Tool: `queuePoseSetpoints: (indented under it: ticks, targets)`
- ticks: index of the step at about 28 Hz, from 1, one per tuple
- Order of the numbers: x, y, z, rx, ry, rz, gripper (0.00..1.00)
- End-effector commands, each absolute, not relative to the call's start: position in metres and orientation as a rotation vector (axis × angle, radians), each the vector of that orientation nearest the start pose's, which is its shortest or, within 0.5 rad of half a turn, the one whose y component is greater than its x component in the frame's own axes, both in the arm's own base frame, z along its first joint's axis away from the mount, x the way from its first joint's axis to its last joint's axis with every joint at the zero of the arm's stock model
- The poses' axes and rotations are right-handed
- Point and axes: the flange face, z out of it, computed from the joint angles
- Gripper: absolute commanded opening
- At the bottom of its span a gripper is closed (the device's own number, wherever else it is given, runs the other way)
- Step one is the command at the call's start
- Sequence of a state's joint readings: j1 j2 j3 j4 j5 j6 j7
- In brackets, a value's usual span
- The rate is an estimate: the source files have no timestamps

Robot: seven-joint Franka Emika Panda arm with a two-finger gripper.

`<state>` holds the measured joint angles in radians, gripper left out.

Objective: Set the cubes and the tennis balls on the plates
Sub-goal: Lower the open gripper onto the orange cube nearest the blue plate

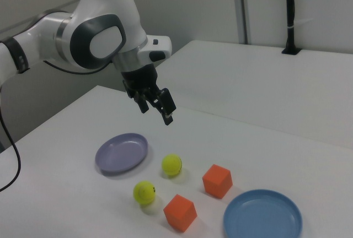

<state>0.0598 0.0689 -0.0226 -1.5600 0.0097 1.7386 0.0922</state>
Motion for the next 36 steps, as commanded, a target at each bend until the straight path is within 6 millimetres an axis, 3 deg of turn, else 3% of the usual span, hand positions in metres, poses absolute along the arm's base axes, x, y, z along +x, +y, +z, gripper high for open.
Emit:
queuePoseSetpoints:
  ticks: [1,5,7,10,15,16,21,33,36]
  targets:
    - [0.615,0.032,0.556,-3.126,0.051,-0.077,1.0]
    - [0.625,0.032,0.545,-3.135,0.046,-0.11,1.0]
    - [0.637,0.02,0.527,-3.137,0.07,-0.118,1.0]
    - [0.647,0.019,0.513,-3.139,0.07,-0.15,1.0]
    - [0.664,0.018,0.458,-3.169,0.054,-0.088,1.0]
    - [0.669,0.017,0.437,-3.194,0.039,-0.061,1.0]
    - [0.679,0.008,0.39,-3.239,0.028,-0.025,1.0]
    - [0.688,-0.042,0.364,-3.266,0.103,-0.052,1.0]
    - [0.691,-0.045,0.352,-3.274,0.1,-0.057,1.0]
